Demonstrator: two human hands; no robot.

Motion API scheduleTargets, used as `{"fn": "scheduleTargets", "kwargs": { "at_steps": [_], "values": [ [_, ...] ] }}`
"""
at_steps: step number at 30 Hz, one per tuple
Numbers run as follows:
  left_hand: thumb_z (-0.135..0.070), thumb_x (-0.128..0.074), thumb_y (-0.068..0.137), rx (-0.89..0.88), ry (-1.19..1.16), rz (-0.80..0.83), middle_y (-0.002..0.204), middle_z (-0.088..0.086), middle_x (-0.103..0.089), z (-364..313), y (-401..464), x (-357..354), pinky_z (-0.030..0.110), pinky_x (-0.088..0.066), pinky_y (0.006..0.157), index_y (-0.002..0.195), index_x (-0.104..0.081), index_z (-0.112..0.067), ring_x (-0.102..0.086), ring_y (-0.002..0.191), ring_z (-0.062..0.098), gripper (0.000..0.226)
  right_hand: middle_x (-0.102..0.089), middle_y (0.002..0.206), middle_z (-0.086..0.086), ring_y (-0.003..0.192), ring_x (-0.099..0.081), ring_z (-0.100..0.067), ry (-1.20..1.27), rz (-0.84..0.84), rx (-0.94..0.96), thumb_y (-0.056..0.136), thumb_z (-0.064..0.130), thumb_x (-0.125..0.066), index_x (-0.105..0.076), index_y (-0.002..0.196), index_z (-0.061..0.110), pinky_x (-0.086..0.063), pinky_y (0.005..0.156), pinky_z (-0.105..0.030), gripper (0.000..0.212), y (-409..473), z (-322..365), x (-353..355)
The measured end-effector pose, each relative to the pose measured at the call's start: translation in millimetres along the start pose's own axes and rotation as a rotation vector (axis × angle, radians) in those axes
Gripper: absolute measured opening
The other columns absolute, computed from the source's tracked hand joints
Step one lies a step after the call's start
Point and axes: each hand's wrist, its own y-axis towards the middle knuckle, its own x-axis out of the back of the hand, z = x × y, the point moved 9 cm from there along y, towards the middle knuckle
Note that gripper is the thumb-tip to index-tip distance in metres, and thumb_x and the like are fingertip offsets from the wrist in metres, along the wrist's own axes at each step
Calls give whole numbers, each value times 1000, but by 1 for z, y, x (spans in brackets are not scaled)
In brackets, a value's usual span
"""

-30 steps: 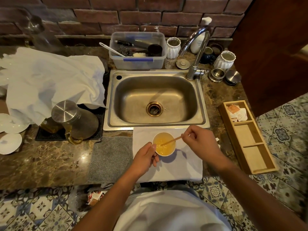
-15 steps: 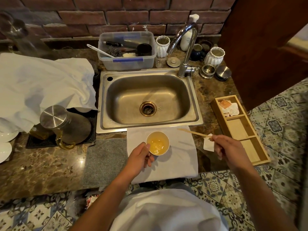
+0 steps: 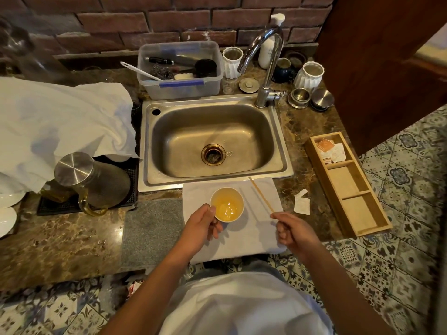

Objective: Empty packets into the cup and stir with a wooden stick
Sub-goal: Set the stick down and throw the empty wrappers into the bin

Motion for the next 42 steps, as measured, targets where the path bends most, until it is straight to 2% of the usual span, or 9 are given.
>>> {"fn": "scheduleTargets", "kwargs": {
  "at_steps": [2,6,12,19,27,34,39,42],
  "values": [
    [-32,-39,109,-1,3,-2,75,13,-70,-1,0,0,33,-44,54,92,-53,-4,-58,59,21,34,-49,55,-3,43,-39,-13,-48,-30,-20,98,8,-59,-70,102,-1,-29,42,-26,15,5,-7,-4],
    [-30,-39,109,-5,-9,0,74,13,-70,-1,-1,0,32,-44,54,92,-53,-4,-57,58,20,34,-50,58,-4,45,-39,-13,-116,-88,-47,91,9,-70,-70,84,5,-29,41,-24,9,16,-19,-8],
    [-31,-40,109,-5,-9,-4,75,12,-70,0,-2,1,28,-45,54,93,-54,-3,-58,58,19,35,-55,56,-5,47,-42,-15,-244,-122,-101,88,19,-76,-66,70,10,-34,44,-25,22,24,-39,-13],
    [-30,-41,109,-3,-18,-2,75,13,-69,-1,-2,0,29,-44,54,93,-53,-4,-58,58,19,33,-61,54,-5,40,-44,-12,-381,-178,-163,88,23,-76,-66,66,7,-34,38,-21,29,31,-50,-12],
    [-31,-41,108,6,-5,1,74,11,-70,-1,-2,1,33,-44,55,91,-54,-8,-58,58,19,32,-67,59,-6,44,-45,-13,-435,-241,-183,84,32,-79,-77,78,4,-35,44,-24,29,33,-52,-5],
    [-40,-46,106,19,38,-13,74,9,-69,4,-3,6,36,-46,57,87,-60,-6,-59,62,22,42,-67,61,-6,43,-45,-13,-472,-250,-211,85,29,-77,-78,82,2,-34,44,-23,28,36,-54,-3],
    [-41,-53,102,-16,49,-72,73,9,-69,-1,-5,13,36,-48,60,81,-64,-3,-60,60,20,45,-65,54,-4,42,-45,-13,-487,-251,-216,83,25,-77,-73,69,5,-35,43,-24,25,33,-51,1],
    [-45,-49,103,-14,61,-136,69,4,-67,-10,-9,21,40,-47,62,77,-63,-9,-61,61,19,47,-66,56,-6,44,-47,-13,-457,-222,-141,86,22,-76,-74,72,4,-36,44,-25,23,24,-37,3]
  ]
}}
